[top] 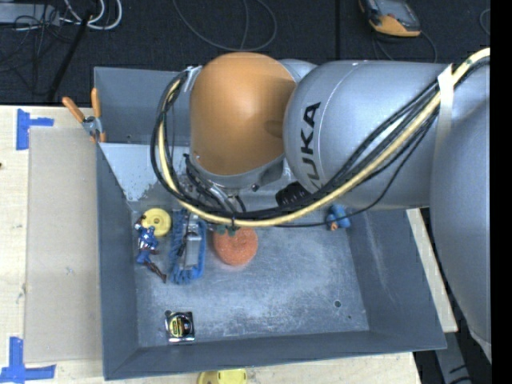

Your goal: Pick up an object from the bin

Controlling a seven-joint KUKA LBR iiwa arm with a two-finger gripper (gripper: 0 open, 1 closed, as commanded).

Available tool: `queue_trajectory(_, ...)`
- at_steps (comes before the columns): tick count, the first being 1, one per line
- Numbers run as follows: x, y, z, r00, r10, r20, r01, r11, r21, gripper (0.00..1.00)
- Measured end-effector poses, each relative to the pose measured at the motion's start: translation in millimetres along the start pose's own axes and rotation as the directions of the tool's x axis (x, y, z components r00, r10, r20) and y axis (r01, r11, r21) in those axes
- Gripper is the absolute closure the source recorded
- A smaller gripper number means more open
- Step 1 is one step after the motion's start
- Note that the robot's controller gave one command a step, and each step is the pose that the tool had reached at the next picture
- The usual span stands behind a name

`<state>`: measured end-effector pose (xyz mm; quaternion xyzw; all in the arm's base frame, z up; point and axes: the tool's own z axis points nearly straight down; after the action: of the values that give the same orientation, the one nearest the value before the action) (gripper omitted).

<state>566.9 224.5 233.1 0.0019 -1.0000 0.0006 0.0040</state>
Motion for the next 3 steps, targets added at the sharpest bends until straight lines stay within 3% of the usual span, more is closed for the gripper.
queue_trajectory(1,-1.4,-1,-5,1.000,0.005,0.008,-0.005,1.000,-0.002,0.00)
queue_trajectory(2,-17.7,-5,14,0.989,-0.146,0.014,0.146,0.989,-0.002,0.00)
queue_trajectory(3,-33.9,-6,64,0.908,-0.419,0.012,0.419,0.908,0.003,0.00)
